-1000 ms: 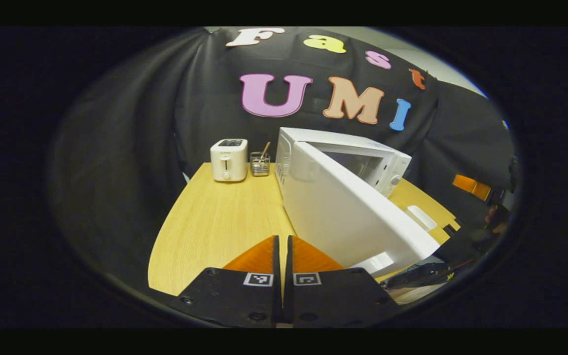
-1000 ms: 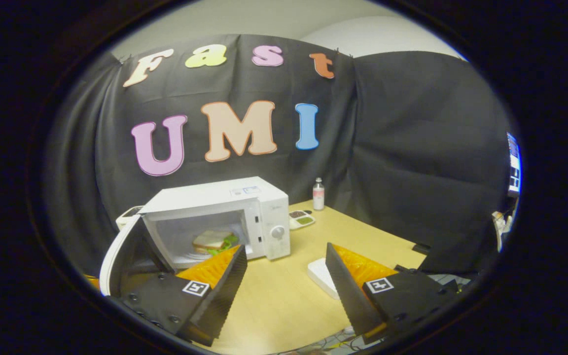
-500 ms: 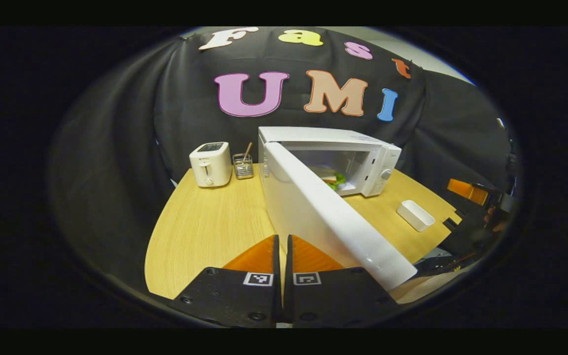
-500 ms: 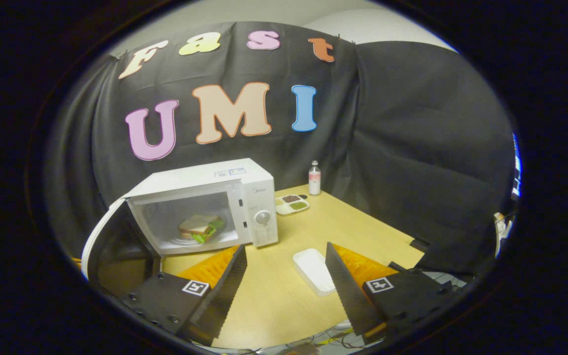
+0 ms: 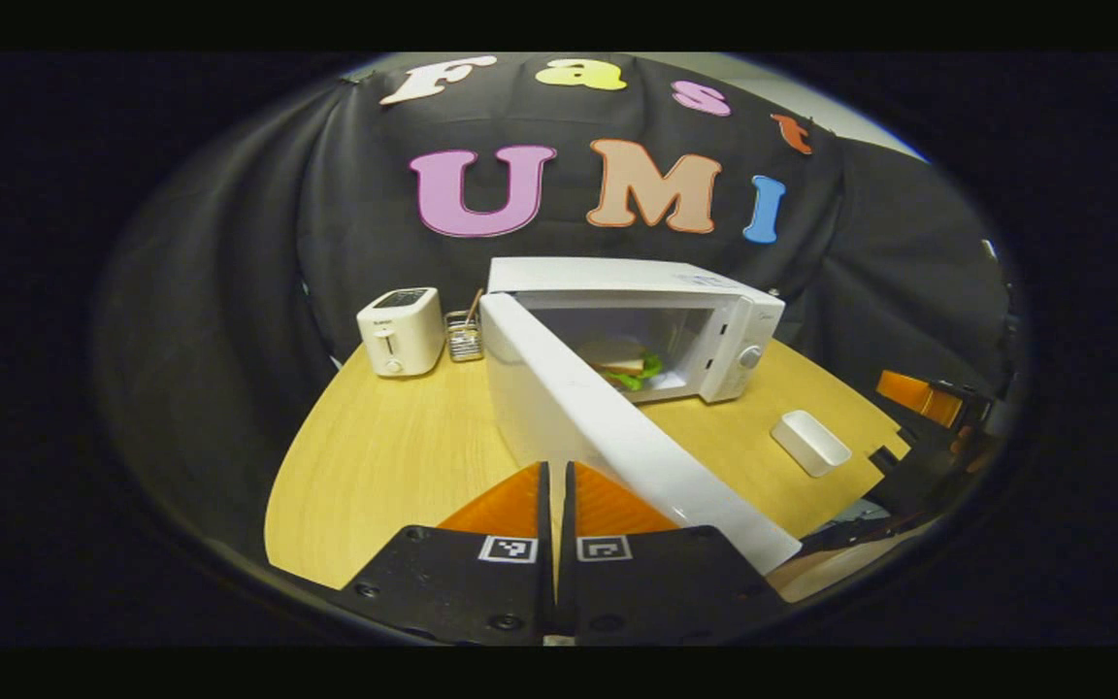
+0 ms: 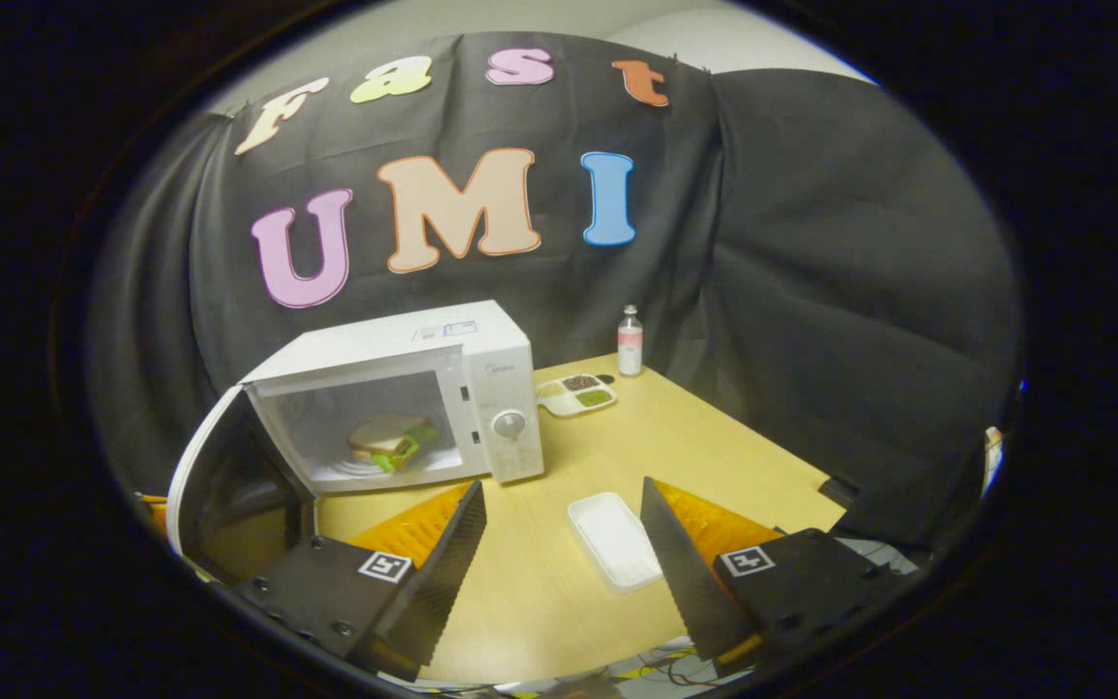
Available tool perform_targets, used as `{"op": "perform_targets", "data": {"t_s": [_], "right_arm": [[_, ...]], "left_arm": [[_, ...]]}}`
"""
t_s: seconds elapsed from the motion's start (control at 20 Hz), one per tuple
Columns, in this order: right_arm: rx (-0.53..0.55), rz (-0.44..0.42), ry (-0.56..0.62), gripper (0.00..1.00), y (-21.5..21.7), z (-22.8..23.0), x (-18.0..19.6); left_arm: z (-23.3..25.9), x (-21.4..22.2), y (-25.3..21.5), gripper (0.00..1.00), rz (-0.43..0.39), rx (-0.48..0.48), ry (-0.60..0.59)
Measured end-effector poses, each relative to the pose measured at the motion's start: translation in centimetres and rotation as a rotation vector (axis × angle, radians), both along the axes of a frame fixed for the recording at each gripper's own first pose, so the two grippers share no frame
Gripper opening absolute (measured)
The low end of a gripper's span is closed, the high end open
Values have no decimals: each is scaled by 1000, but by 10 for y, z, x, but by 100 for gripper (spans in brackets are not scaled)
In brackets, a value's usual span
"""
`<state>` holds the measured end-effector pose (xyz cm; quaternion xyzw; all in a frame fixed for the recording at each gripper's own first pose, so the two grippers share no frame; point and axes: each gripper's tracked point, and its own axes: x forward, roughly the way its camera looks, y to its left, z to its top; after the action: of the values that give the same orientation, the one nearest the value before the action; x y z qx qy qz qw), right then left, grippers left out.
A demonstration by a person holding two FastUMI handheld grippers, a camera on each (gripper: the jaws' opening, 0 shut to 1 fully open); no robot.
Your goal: Open the microwave oven with the left hand, put the food in, and close the microwave oven.
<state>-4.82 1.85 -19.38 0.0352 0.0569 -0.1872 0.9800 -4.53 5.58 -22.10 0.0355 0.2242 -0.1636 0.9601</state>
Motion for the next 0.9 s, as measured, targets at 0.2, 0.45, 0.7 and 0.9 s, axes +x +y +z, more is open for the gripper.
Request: {"op": "perform_targets", "data": {"t_s": [0.2, 0.45, 0.7, 0.9], "right_arm": [[-17, -3, -11, 99, -24, 9, 1], [-49, 2, -64, 99, -54, 31, 3], [-92, 19, -108, 99, -79, 48, 15], [-96, 52, -119, 99, -92, 54, 26]], "left_arm": [[0, 1, -34, 1, -21, -24, 2], [3, 11, -78, 1, -48, -47, -17], [4, 27, -127, 0, -61, -68, -35], [1, 43, -161, 3, -32, -92, -26]]}}
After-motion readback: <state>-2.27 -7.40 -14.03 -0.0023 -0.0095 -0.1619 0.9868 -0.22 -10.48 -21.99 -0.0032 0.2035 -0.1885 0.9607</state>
